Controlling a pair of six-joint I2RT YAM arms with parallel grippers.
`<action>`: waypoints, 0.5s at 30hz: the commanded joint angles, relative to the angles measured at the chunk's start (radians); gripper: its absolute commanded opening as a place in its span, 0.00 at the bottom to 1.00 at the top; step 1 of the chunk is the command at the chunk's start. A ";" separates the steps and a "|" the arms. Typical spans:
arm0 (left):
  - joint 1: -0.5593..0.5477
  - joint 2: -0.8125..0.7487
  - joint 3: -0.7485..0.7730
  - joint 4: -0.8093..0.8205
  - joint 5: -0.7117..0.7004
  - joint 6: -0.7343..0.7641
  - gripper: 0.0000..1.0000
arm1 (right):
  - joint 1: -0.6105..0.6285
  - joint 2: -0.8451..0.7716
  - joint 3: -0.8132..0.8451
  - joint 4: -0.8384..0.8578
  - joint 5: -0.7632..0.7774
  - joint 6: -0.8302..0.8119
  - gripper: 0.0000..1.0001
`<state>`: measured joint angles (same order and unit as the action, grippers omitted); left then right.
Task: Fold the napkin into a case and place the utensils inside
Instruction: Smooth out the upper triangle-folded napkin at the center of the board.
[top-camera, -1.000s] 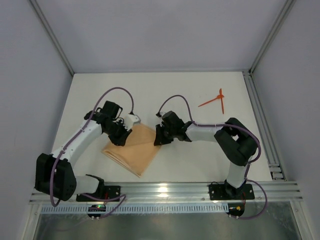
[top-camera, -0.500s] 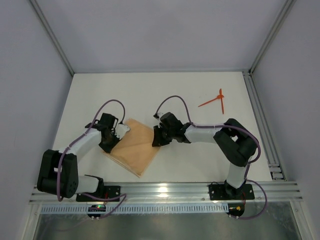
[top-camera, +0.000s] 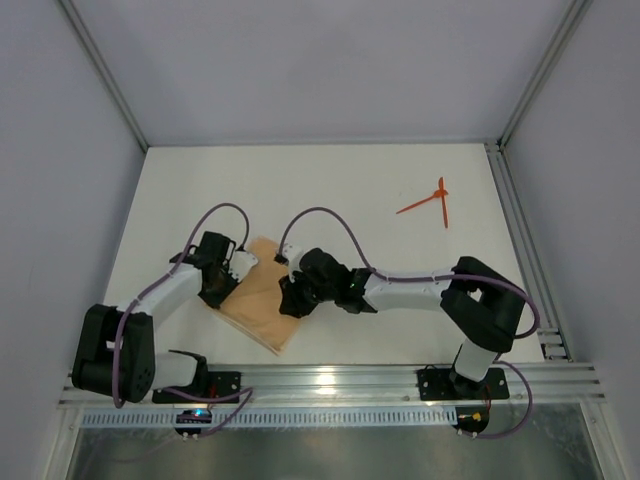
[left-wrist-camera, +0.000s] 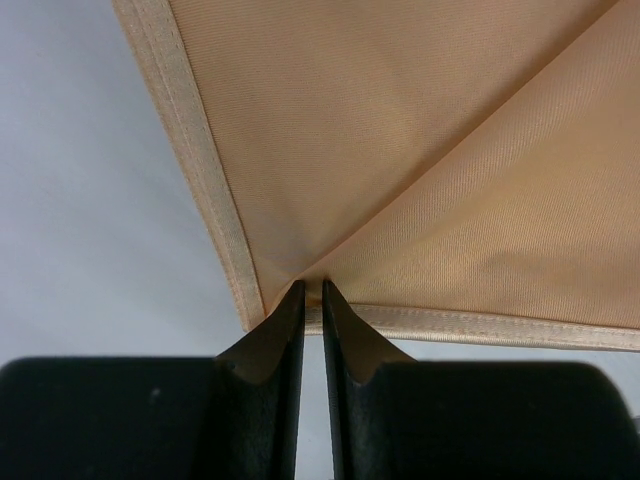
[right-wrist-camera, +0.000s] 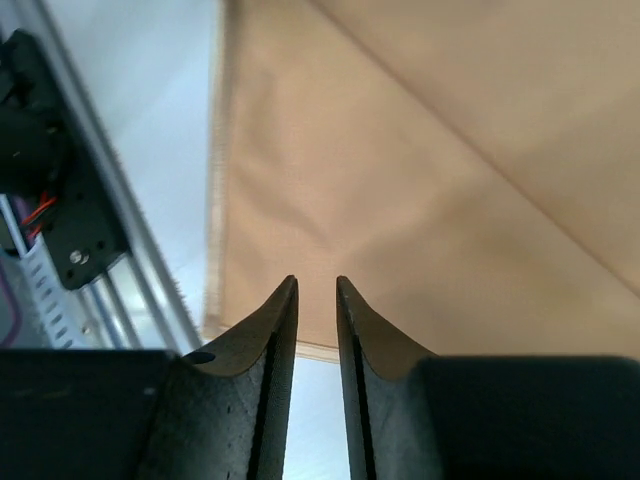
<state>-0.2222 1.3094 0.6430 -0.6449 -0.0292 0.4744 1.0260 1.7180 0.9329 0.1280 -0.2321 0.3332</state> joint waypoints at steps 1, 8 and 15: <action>0.001 -0.012 -0.034 0.054 -0.005 0.000 0.13 | 0.072 -0.032 -0.017 0.113 -0.013 -0.101 0.29; 0.001 -0.030 -0.043 0.057 0.006 -0.002 0.13 | 0.267 -0.095 -0.115 0.157 0.131 -0.362 0.47; 0.001 -0.052 -0.049 0.050 0.015 -0.011 0.13 | 0.279 -0.055 -0.118 0.176 0.140 -0.427 0.53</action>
<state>-0.2222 1.2694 0.6128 -0.6209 -0.0269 0.4736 1.3037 1.6634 0.7818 0.2371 -0.1349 -0.0154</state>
